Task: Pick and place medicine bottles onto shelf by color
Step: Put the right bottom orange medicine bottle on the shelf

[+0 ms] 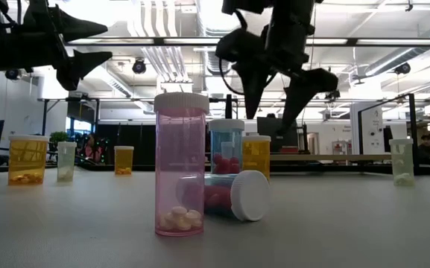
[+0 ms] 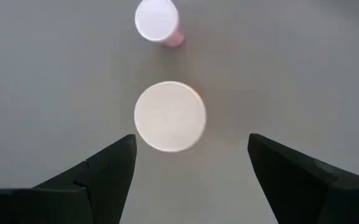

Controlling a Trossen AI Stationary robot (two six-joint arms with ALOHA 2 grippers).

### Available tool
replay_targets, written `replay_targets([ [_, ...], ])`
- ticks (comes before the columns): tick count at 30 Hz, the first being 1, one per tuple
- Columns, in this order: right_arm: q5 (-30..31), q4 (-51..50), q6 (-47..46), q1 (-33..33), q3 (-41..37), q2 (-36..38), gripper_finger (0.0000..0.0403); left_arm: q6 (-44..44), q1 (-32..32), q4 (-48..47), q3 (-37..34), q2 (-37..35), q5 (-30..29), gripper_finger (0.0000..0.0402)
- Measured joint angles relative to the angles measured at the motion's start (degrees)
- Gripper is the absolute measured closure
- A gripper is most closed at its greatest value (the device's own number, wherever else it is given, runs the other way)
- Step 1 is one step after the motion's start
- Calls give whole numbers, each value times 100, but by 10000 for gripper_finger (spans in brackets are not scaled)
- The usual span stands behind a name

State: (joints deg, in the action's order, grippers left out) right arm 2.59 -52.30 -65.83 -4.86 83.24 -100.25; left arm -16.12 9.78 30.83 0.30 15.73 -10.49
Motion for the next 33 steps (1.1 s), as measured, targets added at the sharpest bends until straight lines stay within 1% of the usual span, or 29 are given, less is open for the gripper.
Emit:
replay_targets([
  [8, -2, 341, 161, 0, 0, -266, 92, 0, 0, -2, 0, 0, -1, 100],
  [17, 3, 382, 803, 0, 4, -481, 93, 0, 0, 0, 0, 0, -1, 100],
  [27, 37, 419, 798, 5, 4, -749, 109, 0, 0, -1, 0, 0, -1, 100],
  [33, 43, 503, 898, 85, 4, -743, 138, 0, 0, -2, 0, 0, -1, 100],
])
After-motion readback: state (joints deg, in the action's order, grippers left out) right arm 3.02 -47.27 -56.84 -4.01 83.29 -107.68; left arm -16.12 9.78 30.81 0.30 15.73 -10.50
